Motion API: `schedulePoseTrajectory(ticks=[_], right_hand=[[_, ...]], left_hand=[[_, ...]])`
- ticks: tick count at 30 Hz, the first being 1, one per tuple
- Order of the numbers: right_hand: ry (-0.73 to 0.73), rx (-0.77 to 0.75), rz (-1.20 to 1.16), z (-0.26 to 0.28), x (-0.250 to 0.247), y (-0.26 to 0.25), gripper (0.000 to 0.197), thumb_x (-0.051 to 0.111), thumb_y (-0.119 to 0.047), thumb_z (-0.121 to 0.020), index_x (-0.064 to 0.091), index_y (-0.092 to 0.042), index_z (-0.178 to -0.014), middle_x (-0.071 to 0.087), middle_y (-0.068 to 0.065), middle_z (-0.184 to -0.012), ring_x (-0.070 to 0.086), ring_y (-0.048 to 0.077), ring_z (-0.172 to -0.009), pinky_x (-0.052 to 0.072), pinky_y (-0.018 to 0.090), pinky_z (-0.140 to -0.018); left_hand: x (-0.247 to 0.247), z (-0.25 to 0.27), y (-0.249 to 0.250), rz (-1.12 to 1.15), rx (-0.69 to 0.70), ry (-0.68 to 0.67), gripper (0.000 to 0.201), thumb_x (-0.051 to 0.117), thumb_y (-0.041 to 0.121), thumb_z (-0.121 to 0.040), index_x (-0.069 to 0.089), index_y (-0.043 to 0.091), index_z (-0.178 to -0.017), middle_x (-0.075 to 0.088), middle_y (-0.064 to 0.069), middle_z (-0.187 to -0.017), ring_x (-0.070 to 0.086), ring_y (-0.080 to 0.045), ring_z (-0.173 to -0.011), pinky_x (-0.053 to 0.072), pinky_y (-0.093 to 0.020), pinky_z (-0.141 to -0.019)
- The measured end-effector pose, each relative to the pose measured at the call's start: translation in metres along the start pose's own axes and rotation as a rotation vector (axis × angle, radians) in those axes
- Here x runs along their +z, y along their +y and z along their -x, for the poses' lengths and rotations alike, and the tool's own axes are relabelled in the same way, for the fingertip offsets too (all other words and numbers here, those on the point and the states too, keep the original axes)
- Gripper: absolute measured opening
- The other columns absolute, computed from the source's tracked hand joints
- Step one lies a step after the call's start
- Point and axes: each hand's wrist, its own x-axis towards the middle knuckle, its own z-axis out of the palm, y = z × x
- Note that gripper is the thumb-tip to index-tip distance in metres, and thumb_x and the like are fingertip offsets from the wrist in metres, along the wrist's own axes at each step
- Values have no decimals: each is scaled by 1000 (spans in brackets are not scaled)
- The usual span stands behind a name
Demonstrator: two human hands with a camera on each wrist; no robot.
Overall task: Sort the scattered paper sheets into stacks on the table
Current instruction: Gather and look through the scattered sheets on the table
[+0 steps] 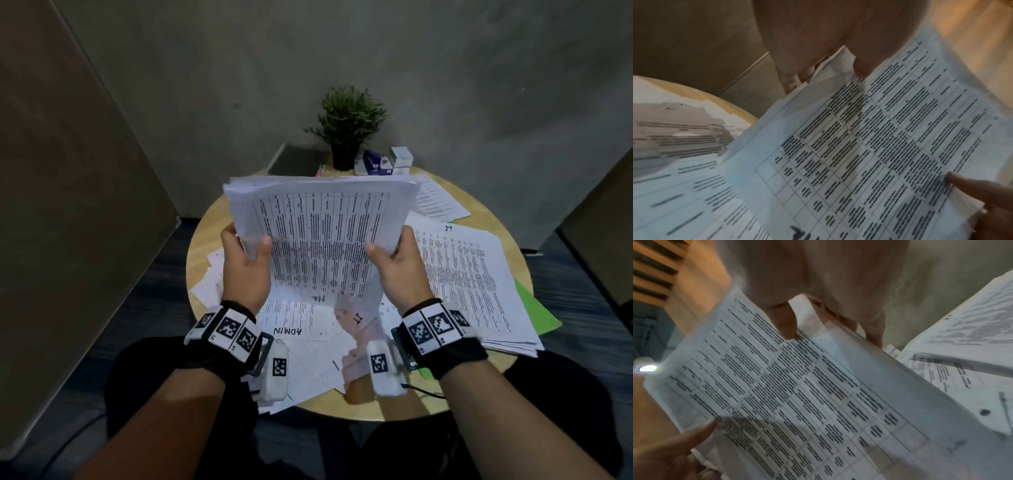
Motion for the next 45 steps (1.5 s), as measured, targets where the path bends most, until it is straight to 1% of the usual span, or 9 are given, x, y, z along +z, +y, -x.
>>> schedulePoseTrajectory(ticks=[8,13,16,19,23,28,35,39,45], right_hand=[[20,20,-48,-5,2,-8,29,48,-9,-97,47,-23,-122,60,-18,-102,57,-6,-91,45,15,-71],[-84,123,107,1,0,13,39,50,-9,-95,39,-20,-131,59,-3,-108,59,10,-88,52,24,-70],[-102,170,191,2,-4,22,39,45,-7,-97,37,-17,-134,58,2,-114,54,2,-79,42,19,-62],[-15,190,176,-4,-19,18,34,46,-10,-97,41,-14,-130,60,6,-109,58,9,-79,45,24,-61],[123,180,194,-19,-62,11,17,50,-7,-94,49,-14,-109,59,-2,-88,55,16,-74,43,28,-60],[223,287,418,-41,-132,27,20,52,-6,-90,52,-7,-110,59,7,-101,53,24,-90,37,29,-68],[272,483,629,-61,-194,81,32,52,-3,-88,53,0,-120,60,21,-118,56,35,-105,39,30,-75],[179,631,768,-60,-202,102,44,58,-17,-89,48,0,-128,55,20,-127,54,36,-113,42,33,-84],[120,640,820,-59,-205,106,54,60,-31,-90,47,-1,-132,50,18,-137,48,36,-123,40,37,-98]], left_hand=[[8,-4,2,-40,-7,56,37,38,23,-103,34,20,-140,53,-1,-136,51,-21,-125,39,-43,-108],[13,5,-21,-116,-128,-63,27,36,10,-102,35,18,-128,50,3,-128,49,-21,-121,39,-33,-101],[19,9,-20,-229,-146,-93,26,35,5,-102,35,13,-127,48,0,-117,50,-21,-109,37,-27,-89],[34,9,-8,-287,-132,-115,29,35,7,-103,36,8,-132,46,3,-114,45,-13,-101,33,-18,-83],[73,7,0,-257,-119,-154,23,43,6,-99,45,12,-121,58,-2,-114,56,-23,-103,45,-31,-88],[138,9,-1,-289,-184,-410,50,43,-9,-90,44,15,-134,58,-2,-125,56,-16,-99,44,-11,-69],[211,26,-21,-463,-259,-645,54,44,-6,-86,49,14,-136,64,-6,-120,62,-24,-105,51,-28,-83],[229,39,-28,-594,-386,-736,64,45,5,-92,24,12,-152,33,-7,-154,44,-25,-133,41,-35,-107],[235,45,-33,-556,-406,-764,70,50,12,-93,15,15,-154,22,-5,-159,33,-24,-141,32,-38,-114]])
